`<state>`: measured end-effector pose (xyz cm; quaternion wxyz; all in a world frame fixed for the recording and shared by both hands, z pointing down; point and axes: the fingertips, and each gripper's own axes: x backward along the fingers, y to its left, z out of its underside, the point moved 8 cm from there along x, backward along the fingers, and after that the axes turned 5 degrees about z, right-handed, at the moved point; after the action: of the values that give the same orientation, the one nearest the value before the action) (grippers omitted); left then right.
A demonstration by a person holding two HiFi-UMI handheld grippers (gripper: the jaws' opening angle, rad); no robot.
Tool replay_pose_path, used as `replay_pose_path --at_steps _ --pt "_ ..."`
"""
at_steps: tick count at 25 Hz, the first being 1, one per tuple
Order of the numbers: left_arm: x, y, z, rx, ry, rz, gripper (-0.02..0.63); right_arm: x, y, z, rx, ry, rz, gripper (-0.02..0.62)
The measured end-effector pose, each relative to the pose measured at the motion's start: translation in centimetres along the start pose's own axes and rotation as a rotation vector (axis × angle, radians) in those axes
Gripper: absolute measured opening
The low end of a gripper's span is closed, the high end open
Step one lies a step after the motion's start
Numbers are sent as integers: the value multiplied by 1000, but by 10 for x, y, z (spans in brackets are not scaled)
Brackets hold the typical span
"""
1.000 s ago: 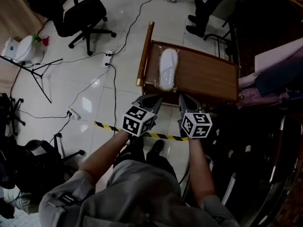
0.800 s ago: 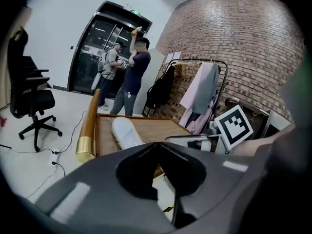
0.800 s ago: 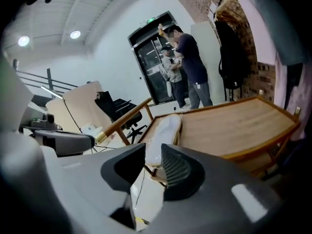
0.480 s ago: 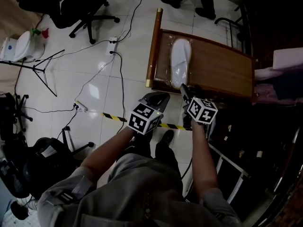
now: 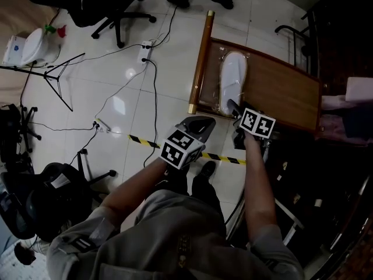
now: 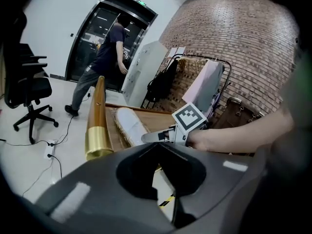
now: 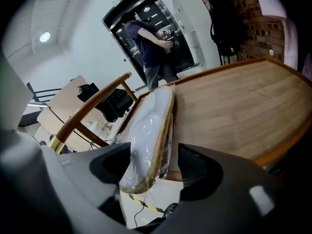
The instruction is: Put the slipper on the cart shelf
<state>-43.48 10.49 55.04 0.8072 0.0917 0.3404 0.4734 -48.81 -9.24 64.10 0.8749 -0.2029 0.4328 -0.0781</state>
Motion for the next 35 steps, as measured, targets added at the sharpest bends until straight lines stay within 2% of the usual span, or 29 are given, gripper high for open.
replay_pose_path --at_steps 3,5,6,10,15,18,21,28,35 --pt "2 2 1 6 -1 0 8 -5 6 4 10 26 -13 278" --pt "4 5 2 7 -4 -4 8 -8 11 3 19 33 -39 214" --pt "4 5 2 11 -5 -7 8 -9 12 4 15 30 -48 208" --pt "5 4 -1 25 -28 -15 8 2 15 -5 6 -54 -72 113" --pt "7 -1 -6 0 -36 6 8 21 38 -17 131 -130 -68 59" --pt "10 -4 -13 -11 -51 21 8 33 46 -16 202 -132 -36 57" --pt "11 -6 -18 -34 -53 40 8 50 48 -17 230 -156 -3 55" --pt "4 -19 -40 -117 -56 118 8 121 43 -16 198 -268 91 55" --pt "-42 -82 -45 -244 4 320 8 227 11 22 86 -417 257 55"
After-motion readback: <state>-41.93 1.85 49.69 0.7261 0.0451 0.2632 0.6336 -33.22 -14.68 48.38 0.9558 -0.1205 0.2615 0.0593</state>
